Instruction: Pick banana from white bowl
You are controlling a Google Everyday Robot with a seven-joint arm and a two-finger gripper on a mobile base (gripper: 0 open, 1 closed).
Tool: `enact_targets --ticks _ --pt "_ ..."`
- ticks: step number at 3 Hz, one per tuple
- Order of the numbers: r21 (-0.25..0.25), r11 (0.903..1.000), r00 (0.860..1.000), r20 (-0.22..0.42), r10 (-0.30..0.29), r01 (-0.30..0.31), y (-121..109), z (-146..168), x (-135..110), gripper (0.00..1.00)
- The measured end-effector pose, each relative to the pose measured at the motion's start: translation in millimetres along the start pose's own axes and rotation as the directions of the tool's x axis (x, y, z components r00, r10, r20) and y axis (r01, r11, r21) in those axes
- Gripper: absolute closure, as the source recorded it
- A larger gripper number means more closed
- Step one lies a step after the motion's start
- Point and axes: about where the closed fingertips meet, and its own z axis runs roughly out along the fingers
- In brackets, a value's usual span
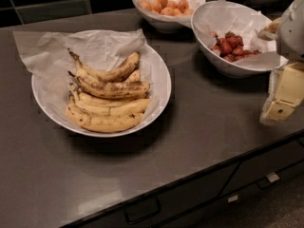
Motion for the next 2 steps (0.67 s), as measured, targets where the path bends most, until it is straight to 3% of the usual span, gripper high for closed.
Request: enact_targets --ticks 2 --pt "0.003 0.9996 1.000 0.012 -0.028 0.028 -2 0 -13 0.00"
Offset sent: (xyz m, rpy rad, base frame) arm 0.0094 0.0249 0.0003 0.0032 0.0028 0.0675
